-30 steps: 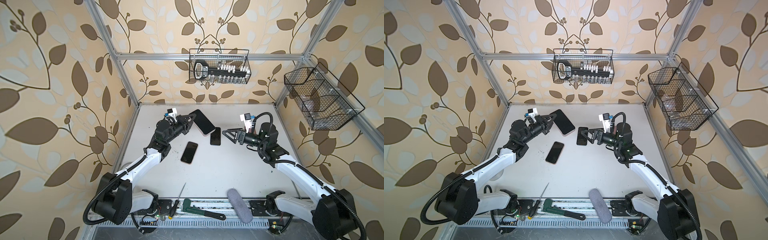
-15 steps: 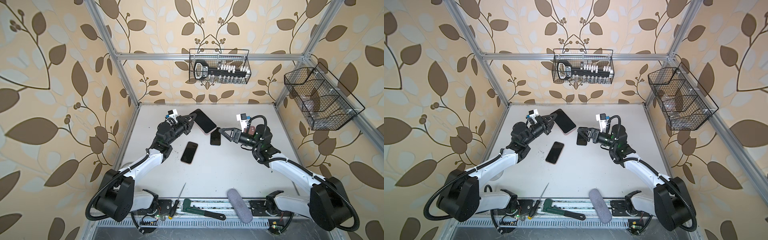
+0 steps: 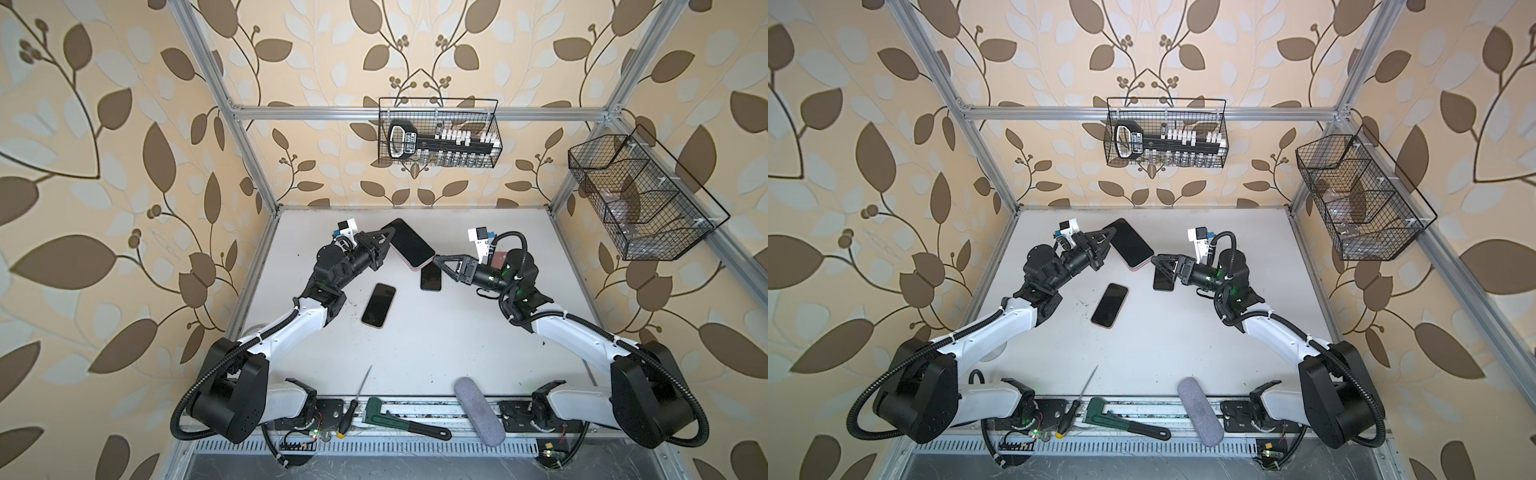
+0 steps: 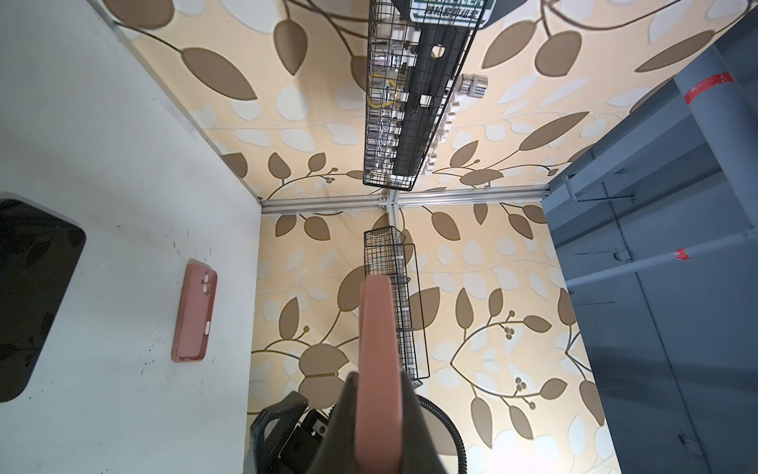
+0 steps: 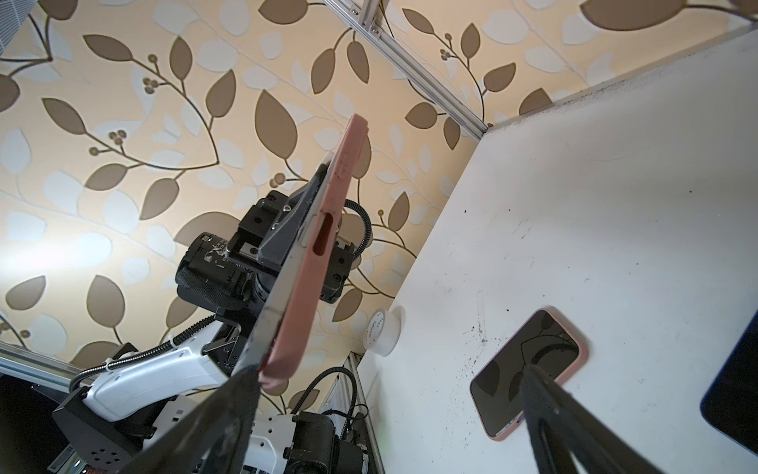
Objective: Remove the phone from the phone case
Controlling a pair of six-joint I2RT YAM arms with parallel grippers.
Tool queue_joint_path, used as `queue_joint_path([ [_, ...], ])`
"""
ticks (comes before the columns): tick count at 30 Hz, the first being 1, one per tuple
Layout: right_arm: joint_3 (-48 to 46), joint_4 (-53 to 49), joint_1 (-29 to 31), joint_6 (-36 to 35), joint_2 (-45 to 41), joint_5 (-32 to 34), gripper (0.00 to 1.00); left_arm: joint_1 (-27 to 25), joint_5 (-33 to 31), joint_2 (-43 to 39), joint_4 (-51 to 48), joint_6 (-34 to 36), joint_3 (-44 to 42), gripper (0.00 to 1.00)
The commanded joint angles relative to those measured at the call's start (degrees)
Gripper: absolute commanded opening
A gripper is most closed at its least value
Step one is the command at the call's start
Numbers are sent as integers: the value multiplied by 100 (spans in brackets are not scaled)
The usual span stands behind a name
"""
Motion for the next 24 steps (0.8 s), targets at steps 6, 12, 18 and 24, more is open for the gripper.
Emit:
queue_joint_path([
  [6,22,338,41,187,208,59,98,-219,-67,-122,817,-126,192,0],
  [12,17,481,39,274,361,-11,96,-339,-58,-87,840,-117,293,0],
  [18,13,913,-26,609,592,-200,88,-422,34,13,886,-91,379,0],
  [24,46,1703,-137,1259,866,-434,78,-464,224,165,796,90,457,0],
])
